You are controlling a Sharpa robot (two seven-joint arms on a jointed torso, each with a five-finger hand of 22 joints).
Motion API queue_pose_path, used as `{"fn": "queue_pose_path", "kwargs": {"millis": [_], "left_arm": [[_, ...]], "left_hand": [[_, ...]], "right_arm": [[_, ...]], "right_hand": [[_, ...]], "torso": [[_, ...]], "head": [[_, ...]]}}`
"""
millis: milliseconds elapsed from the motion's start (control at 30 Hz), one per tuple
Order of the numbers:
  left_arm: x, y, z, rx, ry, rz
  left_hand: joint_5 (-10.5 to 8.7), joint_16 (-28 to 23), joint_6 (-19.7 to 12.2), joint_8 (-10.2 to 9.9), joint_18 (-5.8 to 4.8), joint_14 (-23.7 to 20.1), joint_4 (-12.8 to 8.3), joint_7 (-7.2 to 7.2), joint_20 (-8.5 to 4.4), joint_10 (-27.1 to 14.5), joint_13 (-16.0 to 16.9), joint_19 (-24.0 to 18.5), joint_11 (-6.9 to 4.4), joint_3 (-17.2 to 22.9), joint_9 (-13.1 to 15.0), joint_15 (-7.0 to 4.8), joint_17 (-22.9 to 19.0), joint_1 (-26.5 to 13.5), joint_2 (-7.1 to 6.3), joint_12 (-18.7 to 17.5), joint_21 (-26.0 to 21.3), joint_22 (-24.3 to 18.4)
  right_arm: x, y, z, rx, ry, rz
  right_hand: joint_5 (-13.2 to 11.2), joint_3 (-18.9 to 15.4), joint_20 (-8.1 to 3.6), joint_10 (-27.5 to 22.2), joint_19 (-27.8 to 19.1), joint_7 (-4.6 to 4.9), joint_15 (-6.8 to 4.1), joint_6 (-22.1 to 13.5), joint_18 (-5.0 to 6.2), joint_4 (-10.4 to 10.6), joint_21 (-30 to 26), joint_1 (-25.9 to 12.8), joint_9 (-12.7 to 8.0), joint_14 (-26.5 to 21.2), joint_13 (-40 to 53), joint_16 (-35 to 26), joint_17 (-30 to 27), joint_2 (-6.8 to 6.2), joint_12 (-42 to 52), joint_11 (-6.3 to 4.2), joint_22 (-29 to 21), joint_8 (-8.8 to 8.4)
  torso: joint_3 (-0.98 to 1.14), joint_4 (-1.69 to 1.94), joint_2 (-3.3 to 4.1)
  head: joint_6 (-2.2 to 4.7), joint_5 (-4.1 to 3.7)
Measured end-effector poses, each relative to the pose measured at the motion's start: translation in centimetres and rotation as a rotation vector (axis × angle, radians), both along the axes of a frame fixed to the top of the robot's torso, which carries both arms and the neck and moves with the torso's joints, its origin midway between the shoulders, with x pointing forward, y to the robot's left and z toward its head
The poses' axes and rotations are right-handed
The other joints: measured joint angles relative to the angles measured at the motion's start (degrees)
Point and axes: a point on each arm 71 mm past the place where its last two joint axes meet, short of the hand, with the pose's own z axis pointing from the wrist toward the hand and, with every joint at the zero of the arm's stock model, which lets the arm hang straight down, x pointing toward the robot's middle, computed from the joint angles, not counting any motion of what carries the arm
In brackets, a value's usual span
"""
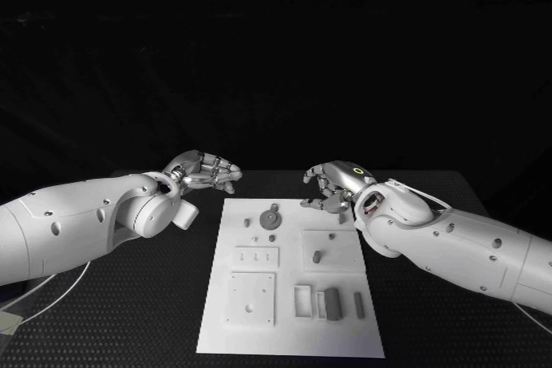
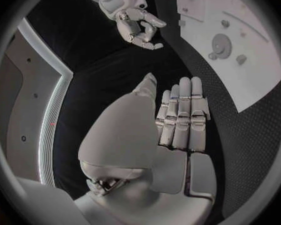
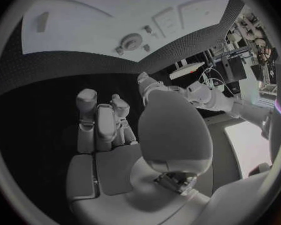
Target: Assemble the parts on the task board
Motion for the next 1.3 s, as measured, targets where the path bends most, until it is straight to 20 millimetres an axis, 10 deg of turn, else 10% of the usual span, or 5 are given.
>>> {"fn": "queue_pose_path", "kwargs": {"millis": [467, 800, 1300], "left_arm": [[0.1, 0.5, -0.9, 0.032, 0.004, -0.005], [0.1, 0.5, -1.0, 0.036, 0.004, -0.01], [0.1, 0.4, -1.4, 0.036, 0.012, -0.018]], "left_hand": [[0.0, -0.2, 0.4, 0.2, 0.0, 0.0, 0.1, -0.2, -0.21, 0.5, 0.1, 0.2, -0.27, -0.1, 0.1, 0.0, 0.1, 0.0, 0.05, 0.0, 0.0, 0.0], [0.0, -0.4, 0.4, 0.2, 0.0, 0.0, 0.3, -0.2, -0.21, 0.5, 0.2, 0.2, -0.27, -0.3, 0.1, 0.0, 0.2, 0.0, 0.05, 0.0, 0.0, 0.0], [0.0, -0.4, 0.4, 0.2, 0.0, 0.0, 0.1, -0.2, -0.21, 0.5, 0.2, 0.2, -0.27, -0.4, 0.1, 0.0, 0.2, 0.0, 0.05, 0.0, -0.2, 0.1]], "right_arm": [[1.1, -6.0, -0.7, 0.107, 0.019, 0.005], [2.3, -11.2, -2.8, 0.088, 0.062, -0.061], [2.5, -11.9, -6.0, 0.02, 0.128, -0.027]], "right_hand": [[0.0, 0.1, 1.67, -4.3, -5.4, -0.62, -0.3, 1.0, -0.06, -0.6, -3.9, 5.6, 1.5, -7.7, -8.2, -8.1, -9.2, 1.73, -12.2, -1.07, -1.2, 0.78], [0.0, -4.0, 2.69, -5.0, -6.4, 0.19, 0.21, -0.3, 1.18, 0.2, -4.7, 6.7, 2.1, -8.0, -27.5, -10.6, -11.0, 1.41, -37.8, 0.19, -1.5, -0.23], [0.0, -9.0, 2.71, -2.3, -6.4, 0.25, 0.65, -0.3, 1.21, 0.3, -5.0, 8.1, 2.8, -7.7, -34.1, -10.6, -11.1, 1.2, -45.9, 0.69, -1.7, -0.22]], "torso": [[0.96, -1.17, -0.92], [1.04, -1.53, -1.19], [0.89, -1.34, -1.09]], "head": [[0.2, 0.43], [0.25, 0.26], [0.16, -0.6]]}}
